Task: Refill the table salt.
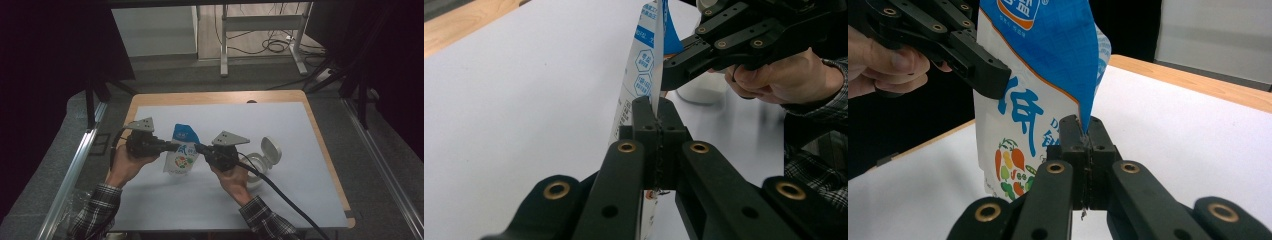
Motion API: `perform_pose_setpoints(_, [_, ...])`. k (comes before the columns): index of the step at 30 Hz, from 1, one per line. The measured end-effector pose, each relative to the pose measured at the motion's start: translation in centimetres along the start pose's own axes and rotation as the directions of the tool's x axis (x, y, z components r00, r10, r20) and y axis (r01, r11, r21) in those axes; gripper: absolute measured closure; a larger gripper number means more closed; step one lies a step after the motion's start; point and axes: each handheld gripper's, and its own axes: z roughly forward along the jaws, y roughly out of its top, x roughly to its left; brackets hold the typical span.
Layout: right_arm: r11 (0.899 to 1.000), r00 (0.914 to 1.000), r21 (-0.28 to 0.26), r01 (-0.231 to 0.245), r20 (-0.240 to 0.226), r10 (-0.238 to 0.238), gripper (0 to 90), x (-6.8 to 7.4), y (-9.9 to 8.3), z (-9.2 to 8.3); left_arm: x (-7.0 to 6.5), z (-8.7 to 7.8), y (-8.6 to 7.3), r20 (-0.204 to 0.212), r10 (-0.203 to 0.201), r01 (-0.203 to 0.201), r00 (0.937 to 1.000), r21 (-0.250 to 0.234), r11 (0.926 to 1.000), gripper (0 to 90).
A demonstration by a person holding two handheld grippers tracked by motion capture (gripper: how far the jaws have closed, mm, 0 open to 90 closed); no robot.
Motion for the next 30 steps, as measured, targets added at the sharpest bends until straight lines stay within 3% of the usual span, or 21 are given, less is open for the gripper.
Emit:
perform_pose_setpoints(14, [0.998, 0.9978, 0.024, 0.062, 0.022, -0.063, 89.3, 0.5, 0.3, 0.2, 0.4, 0.2, -2.1, -0.004, 0.015, -0.015, 0.9999, -0.097, 0.9951, 90.0])
perform_pose_setpoints(22, [0.995, 0.9952, 0.039, 0.094, 0.025, -0.095, 89.2, 0.8, 0.1, 0.6, 0.5, 0.4, -3.5, -0.012, 0.02, -0.021, 0.9997, -0.123, 0.9922, 89.9])
perform_pose_setpoints(26, [0.992, 0.993, 0.049, 0.115, 0.022, -0.116, 89.0, 0.9, -0.1, 0.8, 0.5, 0.5, -4.3, -0.02, 0.019, -0.021, 0.9996, -0.11, 0.9937, 89.1])
perform_pose_setpoints(30, [0.99, 0.9916, 0.05, 0.128, 0.008, -0.129, 86.2, 1.0, -0.2, 0.8, 0.5, 0.7, -5.2, -0.04, 0.006, -0.01, 0.9992, -0.093, 0.9957, 69.6])
